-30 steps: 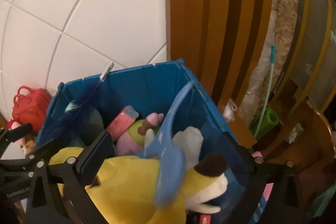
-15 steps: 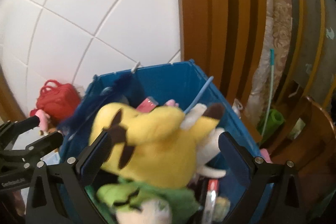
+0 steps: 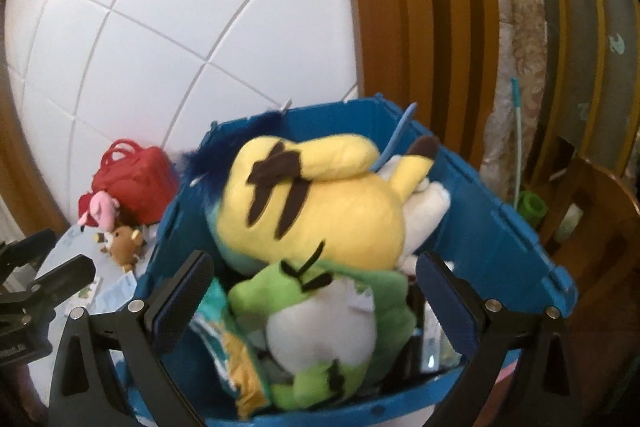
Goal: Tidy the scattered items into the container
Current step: 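Withdraw both tools from the crate back over the table toys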
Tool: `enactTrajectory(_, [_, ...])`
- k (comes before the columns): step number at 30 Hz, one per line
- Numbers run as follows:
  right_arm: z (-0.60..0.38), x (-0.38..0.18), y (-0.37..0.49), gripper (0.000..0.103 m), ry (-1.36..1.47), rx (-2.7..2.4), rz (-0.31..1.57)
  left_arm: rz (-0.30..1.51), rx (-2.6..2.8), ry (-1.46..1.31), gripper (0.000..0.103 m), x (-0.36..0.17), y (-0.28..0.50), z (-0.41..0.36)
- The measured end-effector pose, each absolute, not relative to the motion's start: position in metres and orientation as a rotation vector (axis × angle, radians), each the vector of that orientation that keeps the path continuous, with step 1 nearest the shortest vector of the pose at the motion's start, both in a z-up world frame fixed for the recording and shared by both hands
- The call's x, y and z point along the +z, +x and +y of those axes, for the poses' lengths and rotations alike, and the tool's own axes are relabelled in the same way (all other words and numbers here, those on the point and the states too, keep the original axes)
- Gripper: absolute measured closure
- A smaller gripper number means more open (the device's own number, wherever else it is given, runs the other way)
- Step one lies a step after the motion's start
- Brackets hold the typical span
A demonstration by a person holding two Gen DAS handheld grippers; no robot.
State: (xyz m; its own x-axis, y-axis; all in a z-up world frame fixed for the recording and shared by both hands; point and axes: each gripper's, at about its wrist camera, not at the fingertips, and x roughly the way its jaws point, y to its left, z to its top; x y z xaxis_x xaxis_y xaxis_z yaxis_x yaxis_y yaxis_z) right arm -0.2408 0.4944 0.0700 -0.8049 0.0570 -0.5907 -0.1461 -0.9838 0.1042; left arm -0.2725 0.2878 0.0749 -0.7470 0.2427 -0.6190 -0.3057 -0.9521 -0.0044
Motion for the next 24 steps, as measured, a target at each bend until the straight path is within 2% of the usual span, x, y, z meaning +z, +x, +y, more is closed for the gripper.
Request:
enactTrajectory(12, [0.422,0.042,-0.257,0.0,-1.087,2.929,0.144,0.075,2.739,-1.084,0.018,0.029,-0.274,0.212])
enactTrajectory(24, [0.274,0.054,-0.266,0.0,-0.964,2.979,0.069,0.063,2.768,-1.194,0.018,-0.01,-0.293,0.063])
